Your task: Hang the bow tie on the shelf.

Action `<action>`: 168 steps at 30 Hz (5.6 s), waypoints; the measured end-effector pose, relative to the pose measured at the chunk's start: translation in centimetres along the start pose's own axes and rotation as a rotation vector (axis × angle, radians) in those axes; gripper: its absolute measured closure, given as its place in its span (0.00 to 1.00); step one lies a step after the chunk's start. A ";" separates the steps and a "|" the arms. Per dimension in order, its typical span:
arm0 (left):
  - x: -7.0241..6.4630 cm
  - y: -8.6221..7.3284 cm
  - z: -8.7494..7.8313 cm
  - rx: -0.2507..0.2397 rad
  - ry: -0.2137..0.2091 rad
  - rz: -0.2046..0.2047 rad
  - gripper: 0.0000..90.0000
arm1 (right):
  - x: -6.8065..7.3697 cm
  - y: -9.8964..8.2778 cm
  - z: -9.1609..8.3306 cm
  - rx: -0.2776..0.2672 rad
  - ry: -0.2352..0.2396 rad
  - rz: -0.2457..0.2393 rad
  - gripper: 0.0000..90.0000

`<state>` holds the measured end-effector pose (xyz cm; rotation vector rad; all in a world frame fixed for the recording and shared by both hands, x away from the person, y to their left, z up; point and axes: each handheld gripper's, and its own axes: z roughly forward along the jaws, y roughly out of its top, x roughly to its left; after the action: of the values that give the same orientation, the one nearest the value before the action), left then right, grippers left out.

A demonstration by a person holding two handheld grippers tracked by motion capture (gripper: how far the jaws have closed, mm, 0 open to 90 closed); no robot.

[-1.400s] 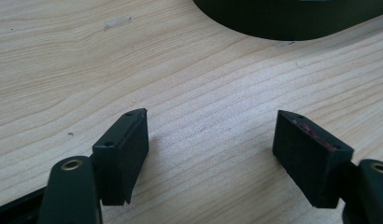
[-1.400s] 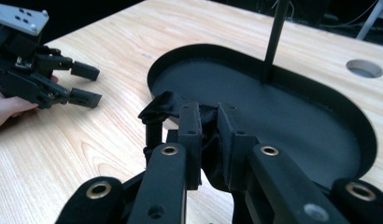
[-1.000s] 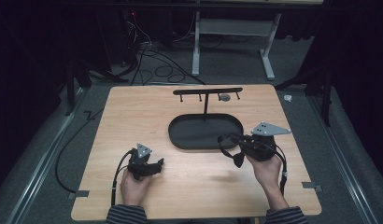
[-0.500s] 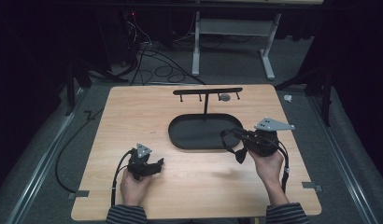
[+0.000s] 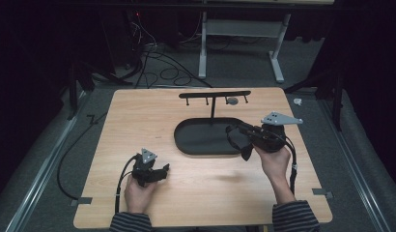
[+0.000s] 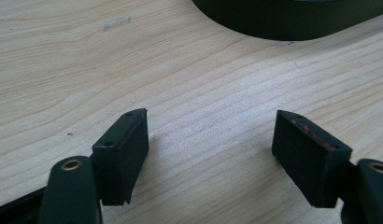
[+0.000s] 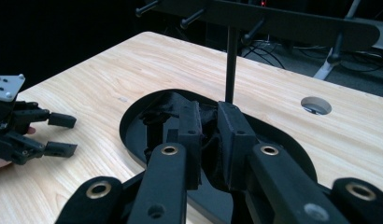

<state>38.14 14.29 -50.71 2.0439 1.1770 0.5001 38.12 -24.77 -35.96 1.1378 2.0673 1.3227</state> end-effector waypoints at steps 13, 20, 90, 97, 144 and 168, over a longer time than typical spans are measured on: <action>0.0 0.0 0.0 0.001 0.000 0.001 0.31 | -0.5 1.6 0.6 -0.015 -0.013 -0.001 0.91; 0.0 0.0 0.0 0.001 0.000 0.001 0.31 | -1.1 2.4 0.9 -0.022 -0.025 0.002 0.91; -0.1 0.0 0.0 0.002 -0.003 0.006 0.30 | -4.8 7.0 7.6 0.101 -0.157 0.055 0.90; -0.1 0.0 0.0 0.000 -0.006 0.004 0.30 | -4.8 6.9 8.2 0.122 -0.171 0.051 0.89; -0.1 0.0 0.0 0.001 -0.006 0.005 0.30 | -5.5 5.0 4.2 0.062 -0.176 0.085 0.79; -0.1 0.0 0.0 0.002 -0.004 0.006 0.30 | -5.1 2.4 0.1 -0.018 -0.103 0.096 0.73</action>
<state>38.10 14.24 -50.70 2.0504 1.1694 0.4973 42.05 -28.37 -34.22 1.2838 1.9455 1.2947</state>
